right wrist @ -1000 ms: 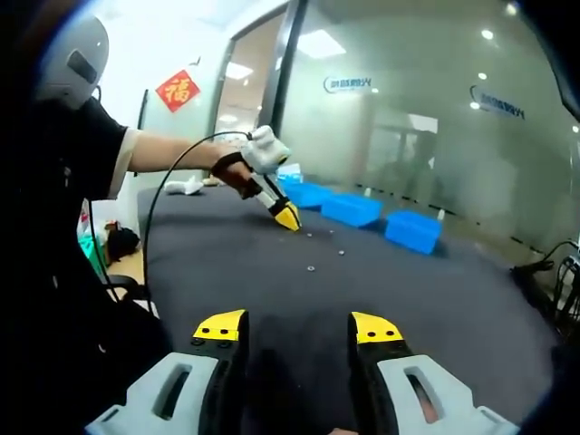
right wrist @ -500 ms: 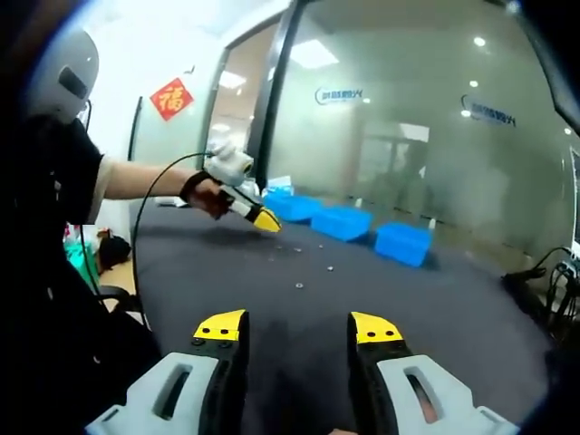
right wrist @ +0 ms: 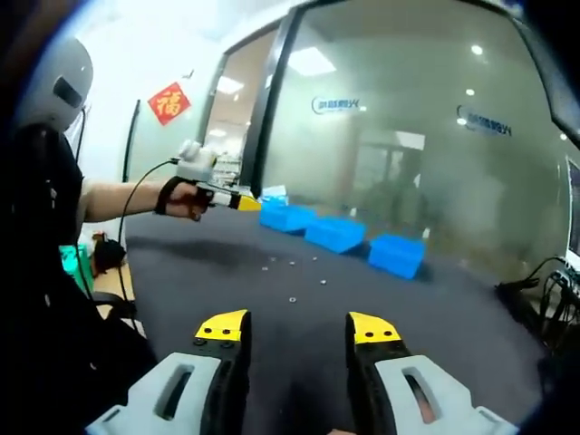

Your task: Sort the screws, nuts, and washers into the corresponding bins

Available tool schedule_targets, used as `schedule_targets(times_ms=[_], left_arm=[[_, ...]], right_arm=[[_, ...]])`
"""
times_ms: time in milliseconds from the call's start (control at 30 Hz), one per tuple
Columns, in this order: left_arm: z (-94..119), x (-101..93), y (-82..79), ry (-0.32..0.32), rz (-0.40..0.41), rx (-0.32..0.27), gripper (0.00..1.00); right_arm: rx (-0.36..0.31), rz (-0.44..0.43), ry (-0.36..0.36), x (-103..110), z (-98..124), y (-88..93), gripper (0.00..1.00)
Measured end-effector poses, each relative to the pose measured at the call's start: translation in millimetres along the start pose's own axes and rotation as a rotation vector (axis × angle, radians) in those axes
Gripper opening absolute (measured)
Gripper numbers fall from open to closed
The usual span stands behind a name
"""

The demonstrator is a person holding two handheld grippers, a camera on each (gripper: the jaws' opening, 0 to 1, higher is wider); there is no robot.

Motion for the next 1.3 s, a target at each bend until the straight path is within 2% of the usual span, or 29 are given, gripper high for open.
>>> schedule_targets(times_ms=[133, 300, 367, 433, 500, 600, 633, 767, 867, 1133, 1300], left_arm=[[-5, 17.8, -8.9, -0.062, 0.003, -0.027, 0.06], [-21, 44.7, -8.9, -0.118, 0.008, -0.014, 0.06], [-30, 64.0, -12.9, -0.177, 0.030, -0.026, 0.06], [-38, 81.5, -18.1, -0.243, 0.014, -0.046, 0.06], [-49, 91.3, -20.8, -0.256, 0.004, -0.038, 0.06], [-65, 104.9, -23.5, -0.271, 0.076, -0.003, 0.06], [-70, 108.2, -26.7, -0.271, 0.082, -0.007, 0.06], [-87, 114.4, -33.6, -0.279, 0.073, 0.005, 0.06], [-101, 119.7, -39.5, -0.291, 0.082, -0.019, 0.06], [-126, 125.3, -33.3, -0.324, 0.047, 0.024, 0.06], [-129, 124.5, -33.7, -0.338, 0.021, 0.029, 0.06]], right_arm=[[-0.001, 0.001, -0.004, 2, -1, -1.3, 0.37], [0.007, 0.007, -0.017, 5, -3, -0.9, 0.37], [0.008, 0.005, -0.018, 5, -4, -0.1, 0.37], [0.008, 0.003, -0.016, 4, -4, 0.4, 0.36], [0.009, 0.002, -0.015, 3, -4, 0.8, 0.36], [0.013, 0.003, -0.016, 3, -4, 1.7, 0.36], [0.015, 0.005, -0.016, 3, -4, 2.0, 0.36], [0.017, 0.004, -0.017, 3, -3, 2.7, 0.36], [0.018, 0.000, -0.014, 2, -3, 4.4, 0.36], [0.018, -0.006, -0.014, 1, 0, 6.5, 0.35], [0.018, -0.010, -0.005, -1, 3, 8.5, 0.35]])
Point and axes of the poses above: the point that each gripper's makers call its tool centre point, and the gripper's own axes: z roughly backward along the fingers, x roughly to its left, y roughly out of its underside, the point moved 4 cm from there along z, roughly backward along the fingers, and after that the axes turned 15 degrees about -y, right-handed, at the moved point
